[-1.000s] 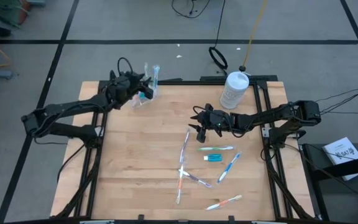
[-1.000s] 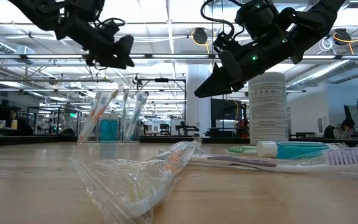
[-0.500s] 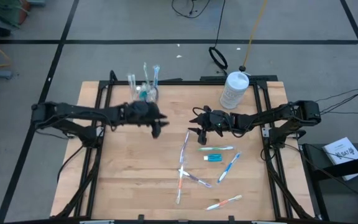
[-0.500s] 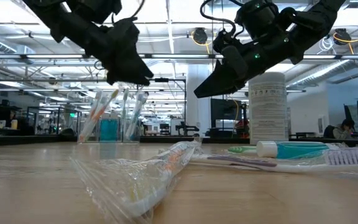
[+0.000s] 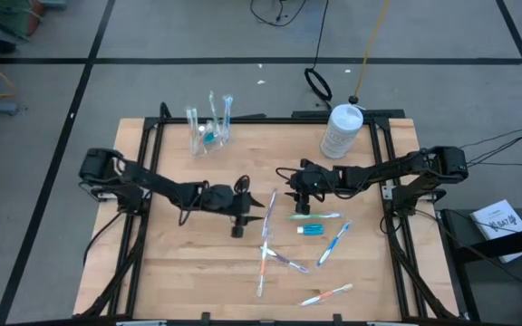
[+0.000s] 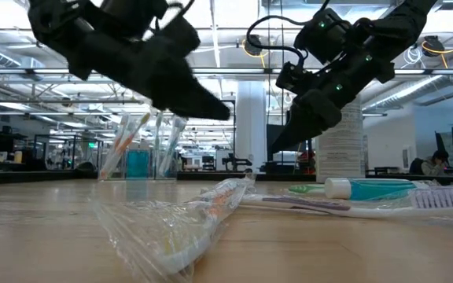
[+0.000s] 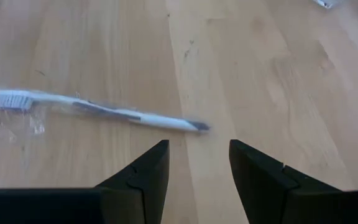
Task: Pick & Place toothbrushing station
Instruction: Put the purple toothbrush into the transparent organizer
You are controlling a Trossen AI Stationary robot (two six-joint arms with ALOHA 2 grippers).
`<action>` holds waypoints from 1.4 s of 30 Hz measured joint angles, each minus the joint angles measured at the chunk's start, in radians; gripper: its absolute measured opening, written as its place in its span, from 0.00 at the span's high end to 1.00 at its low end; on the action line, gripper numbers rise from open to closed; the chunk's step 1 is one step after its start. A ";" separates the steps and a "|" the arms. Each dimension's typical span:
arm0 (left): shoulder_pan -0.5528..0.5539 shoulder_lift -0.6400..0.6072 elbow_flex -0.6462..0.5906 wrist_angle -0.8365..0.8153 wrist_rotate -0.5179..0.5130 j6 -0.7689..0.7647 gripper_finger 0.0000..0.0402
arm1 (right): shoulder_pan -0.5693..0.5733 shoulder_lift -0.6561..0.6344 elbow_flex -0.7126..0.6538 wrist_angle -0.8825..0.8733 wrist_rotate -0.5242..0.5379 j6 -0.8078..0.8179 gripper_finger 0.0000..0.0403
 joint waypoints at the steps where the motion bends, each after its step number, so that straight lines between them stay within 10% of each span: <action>1: 0.003 0.023 0.000 0.046 -0.018 -0.068 0.55 | 0.000 0.000 -0.001 0.002 0.000 -0.001 0.60; 6: 0.041 0.108 0.006 0.099 -0.027 -0.266 0.55 | 0.000 0.000 -0.005 0.002 0.000 -0.001 0.60; 12: 0.039 0.137 0.030 0.042 0.075 0.223 0.55 | 0.000 0.000 -0.005 0.006 0.000 -0.001 0.60; 20: -0.002 0.137 0.285 -0.456 0.075 0.683 0.55 | 0.000 0.000 -0.005 0.010 0.000 -0.009 0.60; 29: 0.030 0.157 0.435 -0.725 0.075 0.839 0.55 | 0.000 0.000 -0.005 0.011 0.000 -0.006 0.60; 42: 0.017 0.304 0.442 -0.680 0.036 1.054 0.55 | 0.000 -0.001 -0.005 0.024 0.001 -0.009 0.60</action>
